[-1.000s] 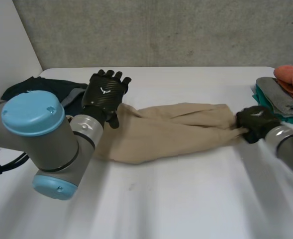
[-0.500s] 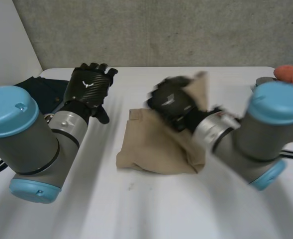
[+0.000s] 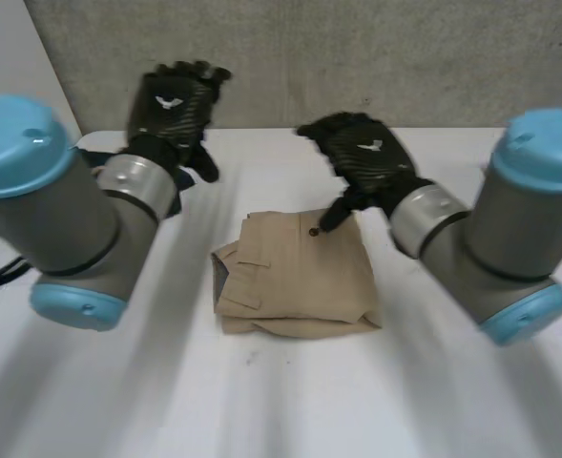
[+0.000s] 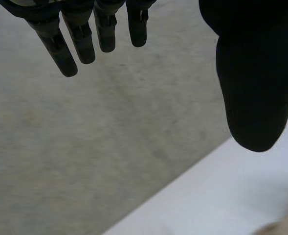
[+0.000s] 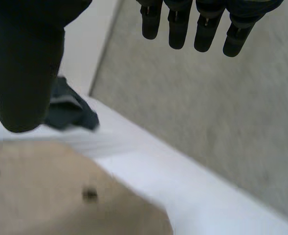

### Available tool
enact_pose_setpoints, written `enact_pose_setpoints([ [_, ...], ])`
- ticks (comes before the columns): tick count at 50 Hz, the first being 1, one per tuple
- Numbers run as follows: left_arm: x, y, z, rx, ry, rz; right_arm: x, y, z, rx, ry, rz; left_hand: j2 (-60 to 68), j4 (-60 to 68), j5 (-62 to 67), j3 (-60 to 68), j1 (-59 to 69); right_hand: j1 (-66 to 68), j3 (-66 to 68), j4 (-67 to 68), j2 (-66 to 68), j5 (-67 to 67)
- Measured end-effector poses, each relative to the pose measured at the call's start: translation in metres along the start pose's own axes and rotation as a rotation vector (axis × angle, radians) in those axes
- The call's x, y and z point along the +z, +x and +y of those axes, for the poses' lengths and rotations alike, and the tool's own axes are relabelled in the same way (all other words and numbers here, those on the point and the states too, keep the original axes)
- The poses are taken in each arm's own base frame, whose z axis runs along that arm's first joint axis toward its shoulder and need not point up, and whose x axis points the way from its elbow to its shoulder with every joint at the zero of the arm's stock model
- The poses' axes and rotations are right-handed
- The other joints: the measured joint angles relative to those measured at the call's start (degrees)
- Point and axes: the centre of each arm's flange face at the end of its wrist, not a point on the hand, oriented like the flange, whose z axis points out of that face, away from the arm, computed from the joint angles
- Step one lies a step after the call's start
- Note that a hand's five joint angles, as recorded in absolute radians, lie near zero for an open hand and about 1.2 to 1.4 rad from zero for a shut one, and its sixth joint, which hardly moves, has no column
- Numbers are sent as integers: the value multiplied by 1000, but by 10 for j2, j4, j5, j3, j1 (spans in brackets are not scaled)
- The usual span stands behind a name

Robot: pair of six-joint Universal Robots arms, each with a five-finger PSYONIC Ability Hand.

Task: Fold the laundry.

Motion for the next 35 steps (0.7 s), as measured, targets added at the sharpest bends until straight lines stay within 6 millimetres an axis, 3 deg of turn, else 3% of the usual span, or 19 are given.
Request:
enact_pose_setpoints([
  [2,0,13,7,-9,-35,35,-1,14,8,40,-59,26,0,0,0,0,0,0,0,0,0,0],
  [5,-3,45,35,-11,-157,120,2,31,31,85,-194,51,0,0,0,0,0,0,0,0,0,0],
  [10,-11,70,85,17,-348,175,12,36,66,87,-332,23,0,0,0,0,0,0,0,0,0,0],
  [13,-16,73,111,47,-451,170,17,34,84,78,-381,-6,0,0,0,0,0,0,0,0,0,0],
  [19,-23,68,133,116,-557,145,20,30,105,35,-428,-38,-2,0,0,0,0,0,0,0,-2,0],
  [23,-22,61,132,137,-564,132,21,30,107,-29,-430,-42,-8,0,0,0,-7,-6,0,0,-7,0],
  [27,-17,54,114,134,-519,117,19,33,96,-103,-411,-24,-9,0,0,0,-7,-6,0,0,-7,0],
  [33,-10,48,67,108,-394,120,8,34,66,-199,-352,42,-9,0,-1,0,-7,-6,0,0,-7,0],
  [35,-8,46,42,91,-322,147,2,28,56,-226,-315,59,-9,0,-1,0,-7,-6,0,0,-7,0],
])
